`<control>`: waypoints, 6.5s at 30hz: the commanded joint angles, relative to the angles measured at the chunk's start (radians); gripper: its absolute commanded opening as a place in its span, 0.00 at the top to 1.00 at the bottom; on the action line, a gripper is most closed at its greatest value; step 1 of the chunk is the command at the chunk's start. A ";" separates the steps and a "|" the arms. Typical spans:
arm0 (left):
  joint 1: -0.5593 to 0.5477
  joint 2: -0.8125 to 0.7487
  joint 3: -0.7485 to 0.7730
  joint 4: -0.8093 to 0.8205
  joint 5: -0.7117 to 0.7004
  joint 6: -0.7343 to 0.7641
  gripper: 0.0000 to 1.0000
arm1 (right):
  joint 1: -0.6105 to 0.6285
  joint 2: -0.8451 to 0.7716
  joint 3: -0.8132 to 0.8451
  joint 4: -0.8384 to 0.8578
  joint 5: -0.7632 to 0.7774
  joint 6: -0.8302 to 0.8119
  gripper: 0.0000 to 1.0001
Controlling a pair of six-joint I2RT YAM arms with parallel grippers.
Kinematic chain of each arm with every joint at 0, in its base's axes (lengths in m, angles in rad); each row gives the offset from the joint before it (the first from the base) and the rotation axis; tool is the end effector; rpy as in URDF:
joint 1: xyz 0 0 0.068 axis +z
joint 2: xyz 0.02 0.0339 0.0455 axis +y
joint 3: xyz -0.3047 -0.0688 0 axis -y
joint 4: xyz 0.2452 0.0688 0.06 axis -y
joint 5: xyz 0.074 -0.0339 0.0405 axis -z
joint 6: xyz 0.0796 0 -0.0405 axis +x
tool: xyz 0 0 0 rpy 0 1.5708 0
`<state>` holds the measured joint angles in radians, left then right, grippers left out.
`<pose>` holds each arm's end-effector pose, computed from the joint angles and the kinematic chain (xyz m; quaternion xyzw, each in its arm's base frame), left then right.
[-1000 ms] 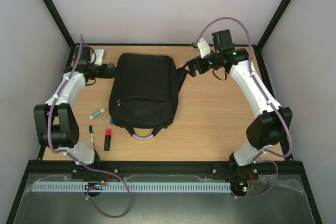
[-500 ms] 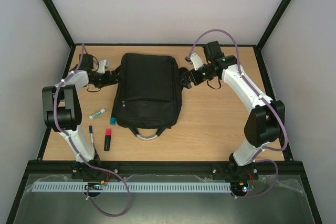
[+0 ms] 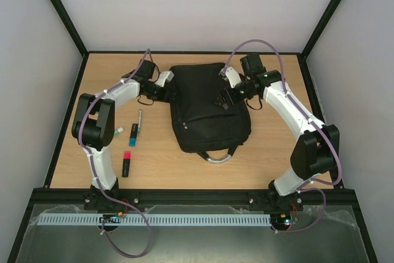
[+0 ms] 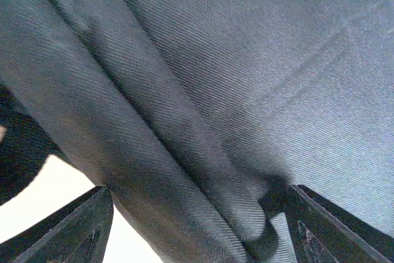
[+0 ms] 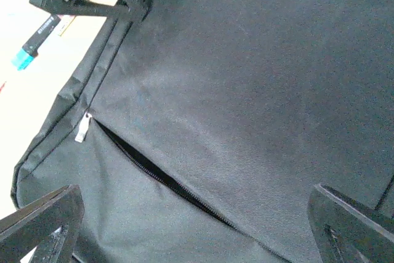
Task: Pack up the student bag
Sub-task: Move the student bag to the center of the board, then pick up the stationery from the center of the board, then place the stationery at the center of the board, then pick up the stationery from the center of the board.
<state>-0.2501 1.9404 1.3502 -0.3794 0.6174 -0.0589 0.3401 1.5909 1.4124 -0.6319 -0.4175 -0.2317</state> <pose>0.4205 -0.1550 0.1965 0.1764 0.8973 -0.3302 0.2341 0.3467 0.1569 0.3273 -0.3300 0.8499 0.2118 0.3521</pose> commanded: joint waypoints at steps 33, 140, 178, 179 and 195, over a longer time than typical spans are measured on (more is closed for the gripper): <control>0.114 -0.618 -0.382 -0.406 -0.611 0.352 0.01 | 0.074 -0.224 -0.295 0.011 0.126 -0.261 0.01; 0.491 -0.765 -0.544 -0.724 -0.228 0.913 0.87 | 0.063 -0.173 -0.304 0.061 0.202 -0.194 0.08; -0.383 -0.461 -0.608 -0.241 -0.492 0.796 0.52 | 0.009 -0.158 -0.269 0.049 0.376 -0.218 0.09; -0.382 -0.480 -0.624 -0.249 -0.498 0.797 0.52 | 0.008 -0.158 -0.269 0.048 0.372 -0.219 0.09; -0.373 -0.490 -0.683 -0.234 -0.542 0.804 0.76 | 0.084 -0.064 -0.212 -0.004 0.322 -0.547 0.30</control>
<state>-0.6304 1.4128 0.6727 -0.6044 0.0902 0.7380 0.3931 1.4704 1.1622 -0.5785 -0.1162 -0.6044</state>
